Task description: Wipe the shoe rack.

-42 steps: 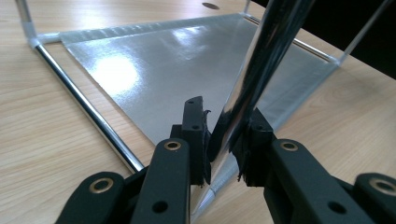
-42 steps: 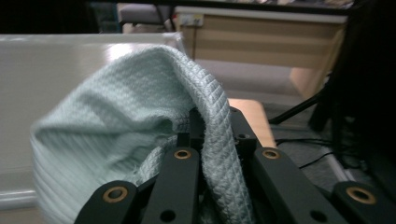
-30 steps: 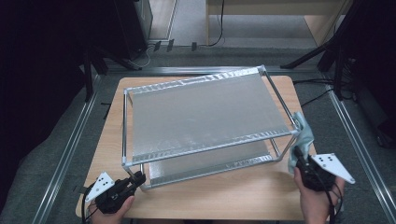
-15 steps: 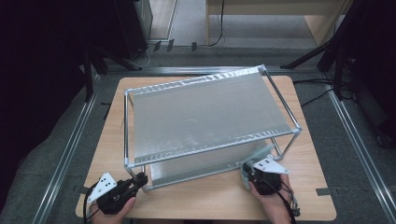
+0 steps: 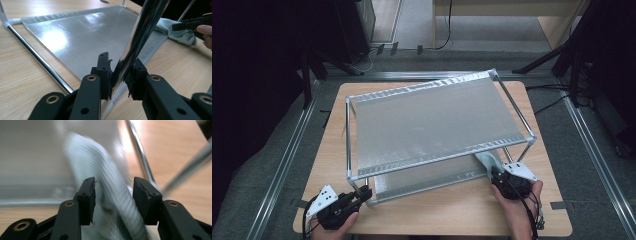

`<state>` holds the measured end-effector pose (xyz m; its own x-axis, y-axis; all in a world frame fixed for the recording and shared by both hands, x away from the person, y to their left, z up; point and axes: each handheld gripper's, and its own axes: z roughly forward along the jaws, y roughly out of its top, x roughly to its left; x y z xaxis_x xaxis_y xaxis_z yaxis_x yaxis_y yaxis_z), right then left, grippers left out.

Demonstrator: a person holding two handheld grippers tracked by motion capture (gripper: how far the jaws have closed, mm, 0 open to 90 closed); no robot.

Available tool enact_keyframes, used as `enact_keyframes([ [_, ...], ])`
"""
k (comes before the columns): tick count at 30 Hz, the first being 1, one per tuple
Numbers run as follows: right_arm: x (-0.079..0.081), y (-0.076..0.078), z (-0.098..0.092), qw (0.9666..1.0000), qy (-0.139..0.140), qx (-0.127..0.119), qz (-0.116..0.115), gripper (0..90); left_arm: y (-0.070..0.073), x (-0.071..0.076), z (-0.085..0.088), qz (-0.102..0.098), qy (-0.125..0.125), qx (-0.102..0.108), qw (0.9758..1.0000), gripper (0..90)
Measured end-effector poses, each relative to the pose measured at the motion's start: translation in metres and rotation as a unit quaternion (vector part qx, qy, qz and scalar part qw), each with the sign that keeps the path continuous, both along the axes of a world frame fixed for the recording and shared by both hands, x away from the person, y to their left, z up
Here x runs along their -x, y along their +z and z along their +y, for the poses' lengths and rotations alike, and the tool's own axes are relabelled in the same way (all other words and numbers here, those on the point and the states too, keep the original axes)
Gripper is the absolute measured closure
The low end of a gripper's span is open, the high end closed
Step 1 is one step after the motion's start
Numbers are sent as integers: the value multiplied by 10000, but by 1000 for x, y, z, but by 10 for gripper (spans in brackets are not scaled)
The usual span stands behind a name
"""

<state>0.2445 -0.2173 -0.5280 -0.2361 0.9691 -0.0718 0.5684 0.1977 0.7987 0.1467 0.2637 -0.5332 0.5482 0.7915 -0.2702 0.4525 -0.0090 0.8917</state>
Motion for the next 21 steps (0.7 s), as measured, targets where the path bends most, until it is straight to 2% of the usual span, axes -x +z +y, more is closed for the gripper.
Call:
enact_keyframes([
  [2, 2, 2, 4, 9996, 261, -54, -90, 519, 2, 1, 1, -76, 15, 62, 10000, 729],
  [4, -1, -2, 9, 9989, 447, -140, 26, 558, 3, 2, 1, -101, 16, 32, 9999, 742],
  [5, -3, -6, 11, 9985, 514, -105, 130, 600, 3, 2, 1, -127, 12, -43, 9999, 752],
  [6, -6, -9, 13, 9986, 495, 19, 168, 709, 3, 2, 1, -127, 12, -43, 9999, 759],
  [7, -7, -11, 13, 9987, 453, 164, 161, 768, 3, 3, 0, -147, 14, -115, 9998, 762],
  [9, -11, -12, 9, 9994, 214, 239, 139, 826, 4, 3, 0, -162, 4, -139, 9998, 765],
  [10, -13, -11, 6, 9996, 89, 249, 127, 834, 3, 3, 0, -151, 2, -114, 9998, 764],
  [11, -17, -10, -1, 9993, -193, 317, 76, 839, 3, 3, 0, -145, 1, -106, 9998, 763],
  [13, -21, -11, -11, 9979, -569, 314, 26, 845, 3, 3, -1, -154, -16, -112, 9998, 763],
  [14, -23, -12, -14, 9977, -623, 279, 53, 846, 3, 3, -2, -154, -19, -114, 9998, 764],
  [18, -22, -15, -7, 9992, -312, 180, 151, 845, 3, 3, -3, -146, 13, -120, 9998, 765],
  [21, -19, -17, 5, 9997, -69, -101, 211, 843, 3, 3, -4, -130, 16, -98, 9999, 763],
])
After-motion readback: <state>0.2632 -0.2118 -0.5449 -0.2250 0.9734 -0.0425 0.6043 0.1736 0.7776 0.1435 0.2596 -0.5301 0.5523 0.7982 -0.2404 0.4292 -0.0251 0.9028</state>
